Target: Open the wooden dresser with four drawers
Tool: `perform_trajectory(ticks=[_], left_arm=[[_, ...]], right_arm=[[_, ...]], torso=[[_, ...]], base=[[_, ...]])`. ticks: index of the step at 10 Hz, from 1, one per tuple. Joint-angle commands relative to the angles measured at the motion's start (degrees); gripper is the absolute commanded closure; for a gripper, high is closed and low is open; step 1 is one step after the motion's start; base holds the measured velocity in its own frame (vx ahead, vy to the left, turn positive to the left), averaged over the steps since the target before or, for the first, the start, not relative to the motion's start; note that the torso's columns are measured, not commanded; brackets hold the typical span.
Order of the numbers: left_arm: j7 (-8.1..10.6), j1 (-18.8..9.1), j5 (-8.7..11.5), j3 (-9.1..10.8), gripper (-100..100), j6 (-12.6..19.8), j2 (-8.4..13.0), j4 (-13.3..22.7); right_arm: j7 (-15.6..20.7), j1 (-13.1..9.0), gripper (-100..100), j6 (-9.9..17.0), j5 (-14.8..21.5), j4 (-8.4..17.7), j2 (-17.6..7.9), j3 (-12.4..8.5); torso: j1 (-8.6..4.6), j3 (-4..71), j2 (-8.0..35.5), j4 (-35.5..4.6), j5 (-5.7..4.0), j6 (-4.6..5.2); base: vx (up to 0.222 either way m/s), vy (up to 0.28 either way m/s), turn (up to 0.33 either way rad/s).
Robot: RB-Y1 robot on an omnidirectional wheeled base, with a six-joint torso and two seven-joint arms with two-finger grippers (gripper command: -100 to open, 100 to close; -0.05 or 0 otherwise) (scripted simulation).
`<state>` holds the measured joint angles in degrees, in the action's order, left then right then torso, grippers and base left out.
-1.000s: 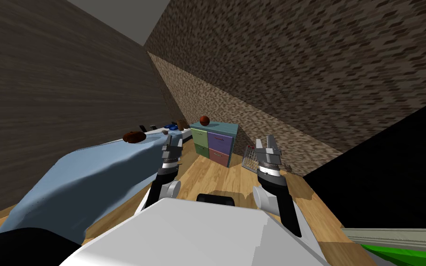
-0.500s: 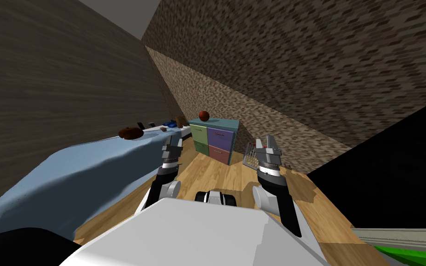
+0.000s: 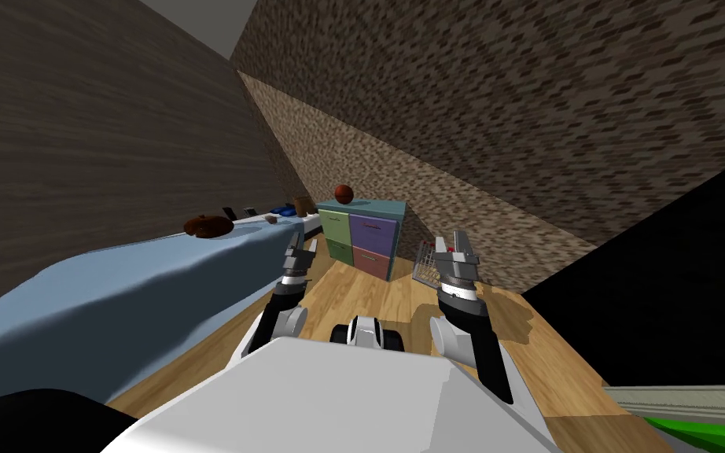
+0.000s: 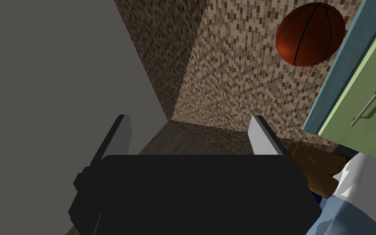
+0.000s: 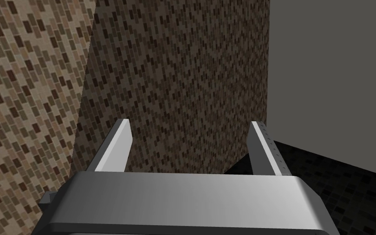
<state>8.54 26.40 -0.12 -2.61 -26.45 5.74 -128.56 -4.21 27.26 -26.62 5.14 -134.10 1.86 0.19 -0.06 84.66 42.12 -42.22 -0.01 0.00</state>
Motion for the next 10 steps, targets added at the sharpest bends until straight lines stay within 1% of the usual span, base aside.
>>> perform_trajectory(ticks=[1, 4, 5, 9, 10], left_arm=[[-0.29, -0.99, -0.33, -0.99, -100, 0.28, 1.15, 2.77], [-0.36, -2.51, -0.45, -1.64, -100, 0.75, 1.91, 6.13], [-0.4, -3.51, -0.54, -2.06, -100, 1.06, 2.08, 8.34], [-0.47, -5.35, -0.69, -2.84, -100, 1.64, 1.77, 12.43], [-0.51, -6.18, -0.76, -3.19, -100, 1.9, 1.39, 14.27]], right_arm=[[0.0, 0.0, 0, 0.0, 0.0, 0.0, 0.0, 0.0], [0.0, 0.0, 0, 0.0, 0.0, 0.0, 0.0, 0.0], [0.0, 0.0, 0, 0.0, 0.0, 0.0, 0.0, 0.0], [0.0, 0.0, 0, 0.0, 0.0, 0.0, 0.0, 0.0], [0.0, 0.0, 0, 0.0, 0.0, 0.0, 0.0, 0.0]], torso=[[-0.04, -0.06, 0.12, -0.04, -0.01, -0.01], [0.13, -0.11, 0.2, -0.07, 0.04, 0.0], [0.04, -0.15, 0.26, -0.09, 0.01, -0.01], [0.05, -0.12, 0.22, -0.08, 0.01, -0.01], [0.07, -0.13, 0.24, -0.09, 0.02, 0.0]], base=[[0.134, -0.011, -0.046], [0.128, 0.002, -0.06], [0.143, -0.005, -0.109], [0.131, -0.017, -0.059], [0.129, -0.004, -0.09]])
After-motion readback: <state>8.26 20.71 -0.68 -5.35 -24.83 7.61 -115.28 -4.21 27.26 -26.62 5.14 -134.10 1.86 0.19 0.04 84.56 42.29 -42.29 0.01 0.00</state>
